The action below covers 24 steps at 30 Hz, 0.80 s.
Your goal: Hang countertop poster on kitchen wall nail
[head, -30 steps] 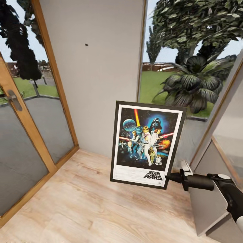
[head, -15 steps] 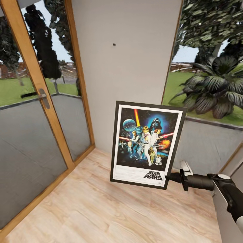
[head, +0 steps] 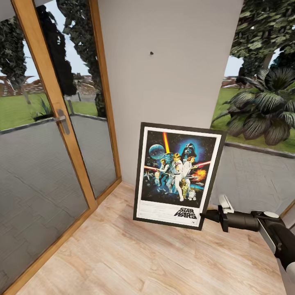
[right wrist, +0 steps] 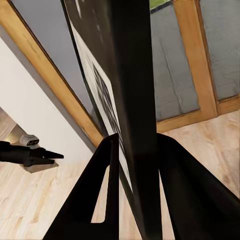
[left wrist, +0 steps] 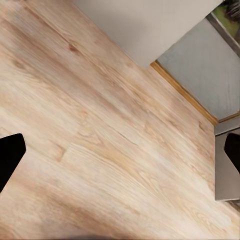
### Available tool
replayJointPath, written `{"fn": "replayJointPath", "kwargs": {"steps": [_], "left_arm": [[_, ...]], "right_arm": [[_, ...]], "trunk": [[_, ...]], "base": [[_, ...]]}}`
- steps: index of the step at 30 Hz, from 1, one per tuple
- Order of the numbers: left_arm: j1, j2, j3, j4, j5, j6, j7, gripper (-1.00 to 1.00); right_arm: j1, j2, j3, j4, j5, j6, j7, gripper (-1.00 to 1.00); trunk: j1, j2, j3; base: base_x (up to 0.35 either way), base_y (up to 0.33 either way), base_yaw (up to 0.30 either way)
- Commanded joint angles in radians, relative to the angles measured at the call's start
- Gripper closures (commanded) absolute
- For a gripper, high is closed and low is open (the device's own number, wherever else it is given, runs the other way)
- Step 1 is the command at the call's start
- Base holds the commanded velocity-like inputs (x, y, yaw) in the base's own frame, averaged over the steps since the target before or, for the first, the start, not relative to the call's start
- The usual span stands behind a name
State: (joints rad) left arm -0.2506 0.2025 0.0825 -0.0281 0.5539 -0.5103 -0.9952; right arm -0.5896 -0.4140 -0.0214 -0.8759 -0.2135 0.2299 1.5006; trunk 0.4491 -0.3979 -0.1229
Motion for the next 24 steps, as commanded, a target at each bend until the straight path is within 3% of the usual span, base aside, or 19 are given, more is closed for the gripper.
{"fn": "replayJointPath", "kwargs": {"steps": [1,24], "left_arm": [[-0.001,0.0,0.008,0.001,-0.006,-0.004,-0.003,-1.0],[-0.001,0.0,0.007,0.001,-0.006,-0.004,-0.004,-1.0]], "right_arm": [[-0.001,0.0,0.0,0.0,-0.003,0.016,0.007,1.0],[-0.001,0.0,0.0,-0.001,-0.003,0.014,0.007,1.0]], "trunk": [[0.001,-0.002,-0.002],[0.001,-0.002,0.01]], "base": [[0.148,0.289,0.0],[0.151,0.289,0.0]]}}
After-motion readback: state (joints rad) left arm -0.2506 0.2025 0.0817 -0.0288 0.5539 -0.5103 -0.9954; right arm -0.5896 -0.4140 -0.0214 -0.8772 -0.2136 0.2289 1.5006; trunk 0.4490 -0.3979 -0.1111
